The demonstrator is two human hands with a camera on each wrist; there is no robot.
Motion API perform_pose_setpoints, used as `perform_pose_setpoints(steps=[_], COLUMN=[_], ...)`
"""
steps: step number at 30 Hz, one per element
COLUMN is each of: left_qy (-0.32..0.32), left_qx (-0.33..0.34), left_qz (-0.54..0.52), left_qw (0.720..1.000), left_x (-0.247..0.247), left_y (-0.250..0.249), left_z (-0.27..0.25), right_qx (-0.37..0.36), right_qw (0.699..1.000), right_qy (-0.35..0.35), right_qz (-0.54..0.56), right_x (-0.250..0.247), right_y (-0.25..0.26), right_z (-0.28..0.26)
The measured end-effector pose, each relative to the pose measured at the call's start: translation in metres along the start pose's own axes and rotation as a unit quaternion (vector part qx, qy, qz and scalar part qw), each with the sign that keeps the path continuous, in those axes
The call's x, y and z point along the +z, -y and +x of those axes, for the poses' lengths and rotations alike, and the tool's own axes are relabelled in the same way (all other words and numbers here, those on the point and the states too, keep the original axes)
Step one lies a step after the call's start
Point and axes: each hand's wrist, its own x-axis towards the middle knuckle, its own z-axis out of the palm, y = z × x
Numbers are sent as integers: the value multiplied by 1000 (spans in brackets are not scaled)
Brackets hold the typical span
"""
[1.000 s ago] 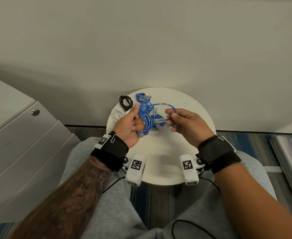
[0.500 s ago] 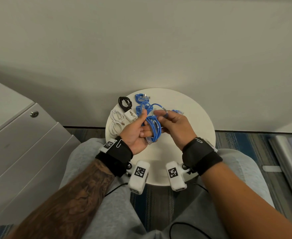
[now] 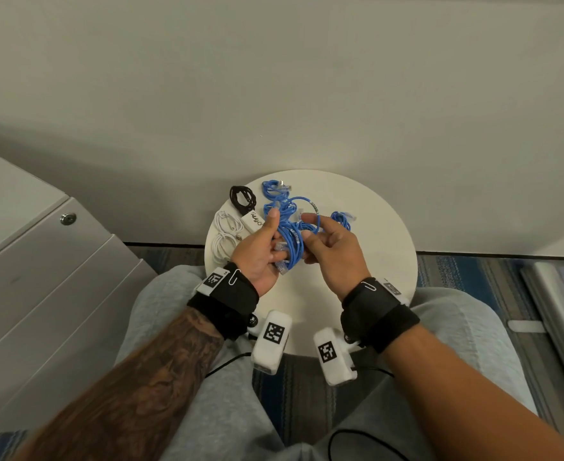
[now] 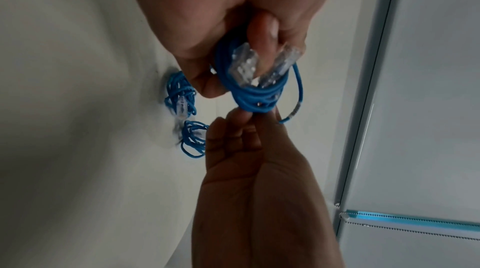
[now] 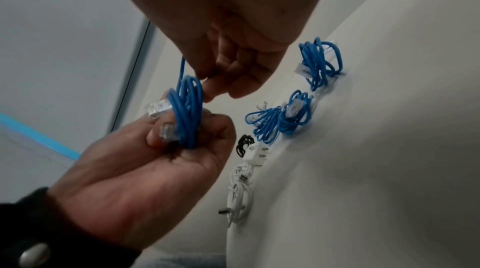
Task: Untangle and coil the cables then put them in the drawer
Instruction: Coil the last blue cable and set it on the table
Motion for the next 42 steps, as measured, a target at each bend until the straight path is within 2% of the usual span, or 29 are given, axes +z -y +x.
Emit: perform_pose_setpoints(steps=[4, 6, 11, 16, 20, 23, 27, 30, 32, 34, 38, 42], left_qy=[-11, -9, 23, 21, 79, 115, 92, 76, 59, 46, 53, 52], left_qx=[0, -12, -19, -2, -14, -14, 33, 39, 44, 52, 50, 50], left_qz=[-24, -29, -2, 2, 30, 67, 122, 132, 130, 123, 107, 95], left_qw=[1000, 999, 1000, 1000, 996, 991, 988, 988, 989, 990, 992, 993], left_x=[-5, -5, 1, 5, 7, 4, 4, 3, 2, 1, 0, -2], left_y=[4, 5, 8, 7, 13, 17, 20, 19, 19, 19, 22, 22], left_z=[3, 2, 0, -1, -3, -3, -3, -3, -2, 0, 0, -1], right_qx=[-30, -40, -21, -30, -3, 10, -7, -54, -78, -42, 108, 156], right_qw=[993, 988, 997, 999, 999, 997, 998, 997, 996, 999, 985, 971], right_qy=[115, 146, 36, -18, -31, -12, -17, -45, -38, -25, 39, 98], right_qz=[7, -22, -68, -15, 40, 75, 60, 29, 6, 14, 125, 153], right_x=[4, 5, 1, -3, -12, -16, -18, -24, -26, -22, -22, -29], right_y=[9, 7, 1, 0, 4, 8, 11, 16, 19, 17, 11, 8], right_z=[-10, -12, -3, 6, 11, 9, 10, 11, 9, 8, 10, 13])
